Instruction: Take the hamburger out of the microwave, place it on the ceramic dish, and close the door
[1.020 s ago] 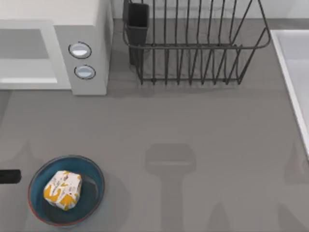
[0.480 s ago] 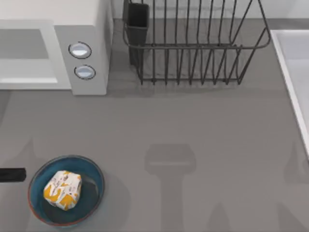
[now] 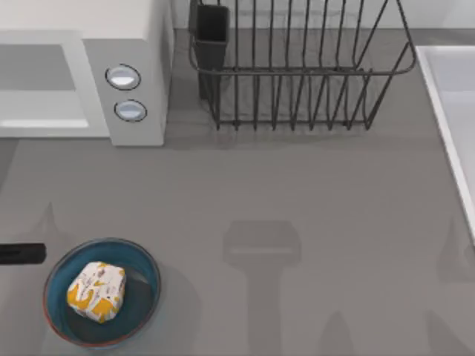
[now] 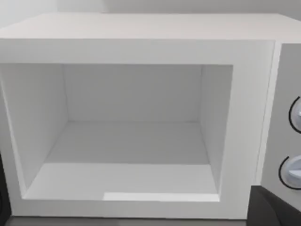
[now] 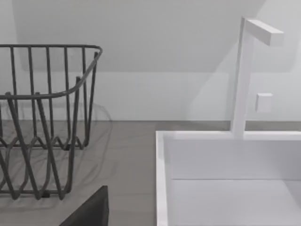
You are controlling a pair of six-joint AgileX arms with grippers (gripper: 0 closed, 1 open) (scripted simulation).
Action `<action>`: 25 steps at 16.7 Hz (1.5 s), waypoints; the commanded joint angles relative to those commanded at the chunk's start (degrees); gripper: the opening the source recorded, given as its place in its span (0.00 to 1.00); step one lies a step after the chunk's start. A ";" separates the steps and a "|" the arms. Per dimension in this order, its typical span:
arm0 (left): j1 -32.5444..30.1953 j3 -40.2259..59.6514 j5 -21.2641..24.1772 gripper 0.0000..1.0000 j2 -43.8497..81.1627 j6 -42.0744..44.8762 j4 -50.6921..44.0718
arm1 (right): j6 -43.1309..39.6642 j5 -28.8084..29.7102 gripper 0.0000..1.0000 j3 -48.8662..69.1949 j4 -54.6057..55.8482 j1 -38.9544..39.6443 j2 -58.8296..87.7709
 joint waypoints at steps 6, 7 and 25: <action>0.22 0.47 0.14 0.00 2.25 0.03 1.63 | 0.00 0.00 1.00 0.00 0.00 0.00 0.00; 0.04 0.52 -0.04 0.00 2.44 0.03 1.81 | 0.00 0.00 1.00 0.00 0.00 0.00 0.00; -4.98 10.38 -6.02 0.00 22.64 5.58 4.43 | 0.00 0.00 1.00 0.00 0.00 0.00 0.00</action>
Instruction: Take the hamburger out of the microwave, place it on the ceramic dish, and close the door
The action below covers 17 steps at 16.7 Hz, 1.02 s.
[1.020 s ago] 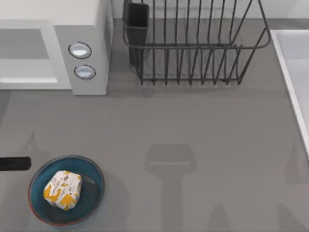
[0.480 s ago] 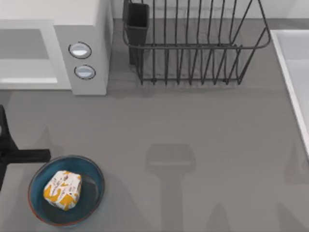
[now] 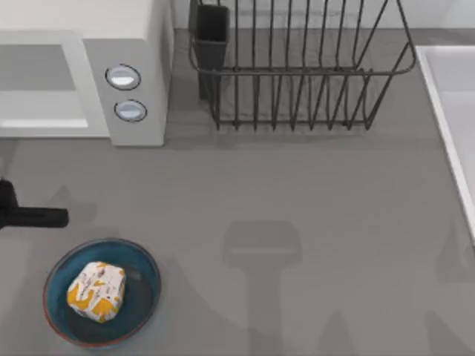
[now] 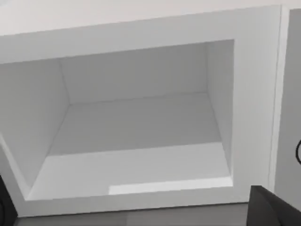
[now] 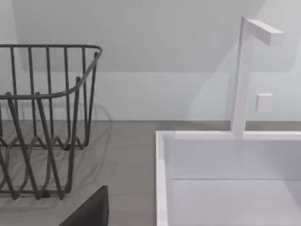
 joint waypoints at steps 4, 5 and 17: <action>15.10 13.40 11.47 0.00 11.32 9.34 -15.20 | 0.00 0.00 1.00 0.00 0.00 0.00 0.00; 19.48 17.71 14.69 0.00 14.59 12.08 -19.59 | 0.00 0.00 1.00 0.00 0.00 0.00 0.00; 66.37 67.57 47.19 0.00 49.27 43.05 -70.41 | 0.00 0.00 1.00 0.00 0.00 0.00 0.00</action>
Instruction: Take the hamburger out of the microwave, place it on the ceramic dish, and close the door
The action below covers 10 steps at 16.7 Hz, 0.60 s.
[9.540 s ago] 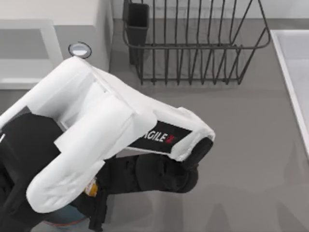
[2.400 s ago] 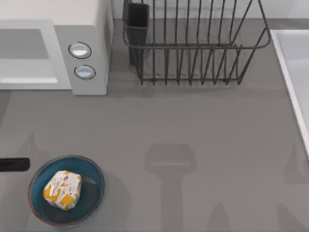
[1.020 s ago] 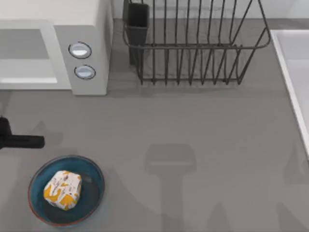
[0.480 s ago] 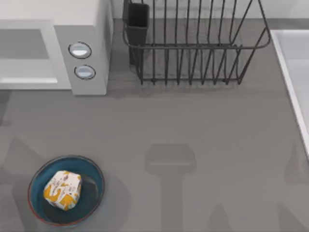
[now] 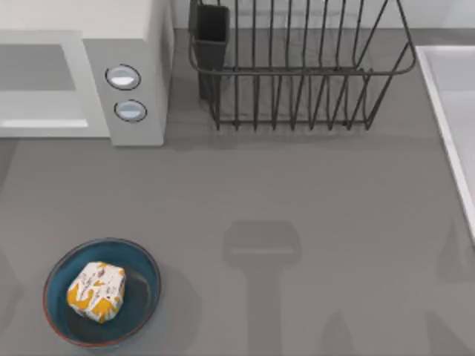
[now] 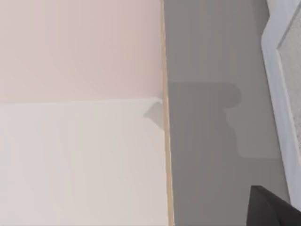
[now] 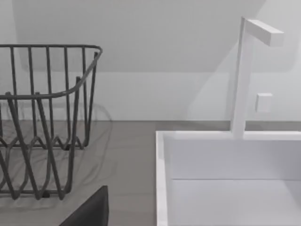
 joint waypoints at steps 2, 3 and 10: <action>3.45 3.61 2.39 0.00 2.84 2.69 -4.35 | 0.00 0.00 1.00 0.00 0.00 0.00 0.00; 4.48 4.77 3.11 0.00 3.77 3.53 -5.62 | 0.00 0.00 1.00 0.00 0.00 0.00 0.00; 4.78 5.37 3.68 0.00 4.19 3.90 -6.17 | 0.00 0.00 1.00 0.00 0.00 0.00 0.00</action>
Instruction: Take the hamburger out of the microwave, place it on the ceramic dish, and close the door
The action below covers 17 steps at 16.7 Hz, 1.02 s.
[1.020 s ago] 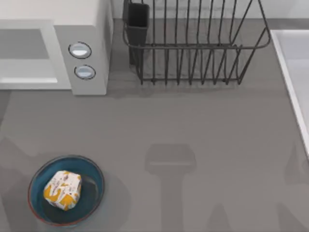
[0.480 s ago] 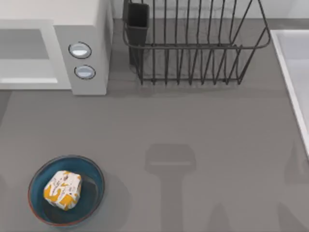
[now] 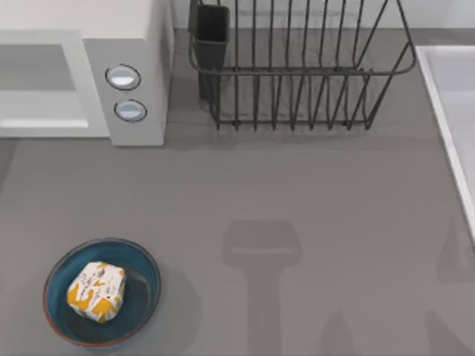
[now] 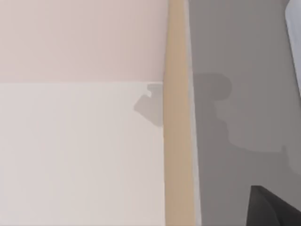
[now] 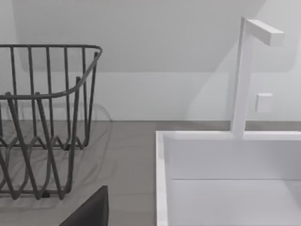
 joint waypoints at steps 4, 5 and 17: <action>0.16 -4.68 0.01 0.00 2.19 0.15 6.42 | 0.00 0.00 1.00 0.00 0.00 0.00 0.00; 0.22 -6.40 0.02 0.00 3.01 0.20 9.41 | 0.00 0.00 1.00 0.00 0.00 0.00 0.00; -0.30 -15.84 -0.19 0.00 5.93 -0.13 21.99 | 0.00 0.00 1.00 0.00 0.00 0.00 0.00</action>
